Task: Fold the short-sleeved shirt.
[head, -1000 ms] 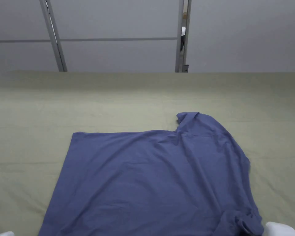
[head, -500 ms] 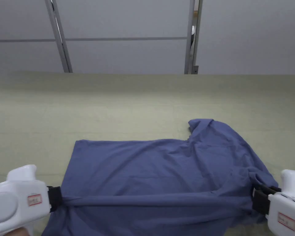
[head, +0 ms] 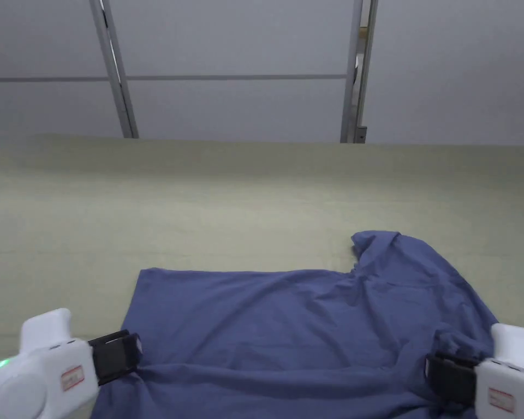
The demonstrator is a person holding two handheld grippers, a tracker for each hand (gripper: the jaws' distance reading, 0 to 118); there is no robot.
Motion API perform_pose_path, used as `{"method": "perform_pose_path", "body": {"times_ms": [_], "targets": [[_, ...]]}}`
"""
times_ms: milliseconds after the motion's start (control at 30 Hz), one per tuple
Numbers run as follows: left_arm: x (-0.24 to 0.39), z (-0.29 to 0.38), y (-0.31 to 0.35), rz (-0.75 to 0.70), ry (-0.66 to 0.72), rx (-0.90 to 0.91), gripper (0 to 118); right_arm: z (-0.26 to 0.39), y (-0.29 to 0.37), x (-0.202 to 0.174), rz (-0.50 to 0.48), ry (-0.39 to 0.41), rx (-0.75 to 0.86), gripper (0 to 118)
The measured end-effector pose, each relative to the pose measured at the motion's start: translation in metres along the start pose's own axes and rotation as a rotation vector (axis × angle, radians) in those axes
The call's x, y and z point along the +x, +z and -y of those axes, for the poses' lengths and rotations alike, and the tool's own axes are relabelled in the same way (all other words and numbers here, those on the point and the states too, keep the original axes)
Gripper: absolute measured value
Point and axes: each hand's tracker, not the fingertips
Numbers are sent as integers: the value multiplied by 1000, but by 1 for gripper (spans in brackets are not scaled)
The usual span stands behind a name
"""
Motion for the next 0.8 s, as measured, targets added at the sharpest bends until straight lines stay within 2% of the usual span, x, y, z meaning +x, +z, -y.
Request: {"method": "perform_pose_path", "body": {"times_ms": [33, 67, 100, 133, 167, 200, 233, 267, 300, 367, 400, 433, 500, 567, 600, 633, 667, 700, 800], "targets": [[-4, 1, 16, 22, -1, 71, 113, 3, 13, 3, -23, -3, 55, 118], [-7, 4, 37, 39, -10, 159, 113, 6, 34, 7, -17, 11, 177, 118], [-9, 9, 55, 43, -23, 239, 112, 12, 56, 0, -17, 37, 241, 118], [14, 14, 97, 34, -41, 290, 110, 14, 69, -1, 11, 52, 288, 118], [16, 20, 114, 24, -71, 322, 103, 18, 83, -1, 32, 57, 354, 118], [17, 26, 128, 30, -105, 350, 72, 21, 96, 0, 19, 62, 405, 113], [20, 30, 138, 29, -135, 360, 26, 22, 109, -8, -9, 66, 430, 92], [22, 38, 148, 19, -157, 377, 0, 26, 122, -9, -49, 70, 456, 36], [25, 43, 159, 11, -150, 384, 0, 31, 133, -12, -59, 76, 485, 2], [30, 47, 176, 22, -103, 370, 0, 39, 148, -31, 58, 97, 557, 2], [31, 44, 178, 98, -99, 321, 0, 42, 158, -37, -5, 108, 565, 2], [32, 45, 179, 103, -90, 333, 0, 42, 163, -39, -39, 135, 527, 2], [32, 45, 166, 61, -110, 293, 0, 46, 166, -46, -4, 128, 536, 2], [23, 41, 138, 71, -114, 131, 0, 46, 169, -48, -17, 134, 515, 2], [19, 43, 123, 81, -105, 53, 15, 48, 170, -49, -12, 131, 508, 2], [15, 47, 110, 87, -83, 8, 50, 46, 168, -47, -9, 128, 499, 2], [15, 47, 94, 70, -72, -82, 93, 46, 168, -46, -6, 120, 480, 2], [13, 51, 77, 42, -66, -179, 118, 47, 169, -46, -4, 108, 467, 2], [16, 61, 44, 24, -95, -205, 118, 48, 170, -41, 11, 103, 440, 2]]}}
